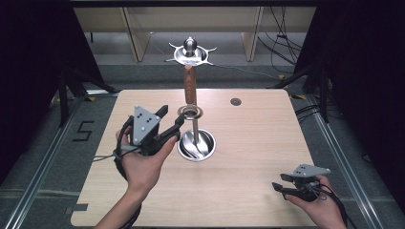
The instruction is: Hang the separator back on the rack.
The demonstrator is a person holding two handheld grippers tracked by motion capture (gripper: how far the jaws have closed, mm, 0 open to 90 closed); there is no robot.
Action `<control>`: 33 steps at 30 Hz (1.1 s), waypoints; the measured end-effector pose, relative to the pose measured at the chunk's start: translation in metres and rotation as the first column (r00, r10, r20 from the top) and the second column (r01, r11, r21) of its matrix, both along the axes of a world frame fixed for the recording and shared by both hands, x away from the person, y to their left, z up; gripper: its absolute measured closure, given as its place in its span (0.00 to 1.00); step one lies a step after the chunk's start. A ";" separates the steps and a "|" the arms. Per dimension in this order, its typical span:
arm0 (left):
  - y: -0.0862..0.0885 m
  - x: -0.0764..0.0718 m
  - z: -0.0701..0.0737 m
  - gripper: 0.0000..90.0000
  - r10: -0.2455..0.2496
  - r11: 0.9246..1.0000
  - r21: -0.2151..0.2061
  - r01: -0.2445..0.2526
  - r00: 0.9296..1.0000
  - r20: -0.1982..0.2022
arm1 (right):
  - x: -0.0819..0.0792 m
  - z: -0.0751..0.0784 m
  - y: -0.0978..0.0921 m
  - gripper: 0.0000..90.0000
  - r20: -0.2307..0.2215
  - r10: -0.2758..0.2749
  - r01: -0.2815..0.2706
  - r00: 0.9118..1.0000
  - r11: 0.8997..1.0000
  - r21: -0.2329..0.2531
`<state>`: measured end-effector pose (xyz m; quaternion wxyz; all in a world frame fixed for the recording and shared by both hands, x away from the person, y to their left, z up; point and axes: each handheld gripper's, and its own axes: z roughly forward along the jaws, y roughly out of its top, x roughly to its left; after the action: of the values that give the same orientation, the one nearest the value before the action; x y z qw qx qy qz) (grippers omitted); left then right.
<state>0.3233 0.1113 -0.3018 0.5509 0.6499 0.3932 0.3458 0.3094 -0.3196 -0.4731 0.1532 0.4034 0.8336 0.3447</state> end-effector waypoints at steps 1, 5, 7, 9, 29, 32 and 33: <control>0.004 -0.003 -0.003 0.53 -0.002 1.000 0.005 0.002 1.000 -0.005 | 0.000 0.000 0.000 0.56 0.001 -0.001 0.001 1.000 1.000 -0.001; 0.017 -0.009 -0.015 0.51 0.003 1.000 0.029 -0.002 1.000 -0.022 | 0.000 0.000 0.000 0.56 -0.002 0.000 0.000 1.000 1.000 0.000; 0.025 -0.012 -0.021 0.51 0.015 0.999 0.036 -0.014 0.999 -0.032 | 0.000 0.000 0.000 0.56 -0.004 0.000 0.000 1.000 1.000 0.001; 0.035 -0.015 -0.028 0.51 0.021 0.999 0.026 -0.020 0.999 -0.043 | 0.001 -0.001 0.000 0.56 0.009 0.003 -0.003 1.000 1.000 0.004; 0.101 -0.050 -0.122 0.48 0.166 0.985 0.093 -0.148 0.959 -0.228 | 0.000 -0.001 0.002 0.56 -0.008 0.002 -0.002 1.000 1.000 0.007; 0.105 -0.050 -0.138 0.49 0.186 0.979 0.127 -0.158 0.951 -0.246 | 0.001 -0.001 0.001 0.56 -0.001 0.013 -0.013 1.000 1.000 -0.004; 0.106 -0.049 -0.140 0.50 0.188 0.979 0.124 -0.161 0.951 -0.245 | 0.001 0.000 0.001 0.56 0.014 0.014 -0.014 1.000 1.000 -0.009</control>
<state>0.2740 0.2173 -0.4417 0.4289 0.6790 0.4987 0.3260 0.3107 -0.3188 -0.4734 0.1585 0.3942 0.8369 0.3450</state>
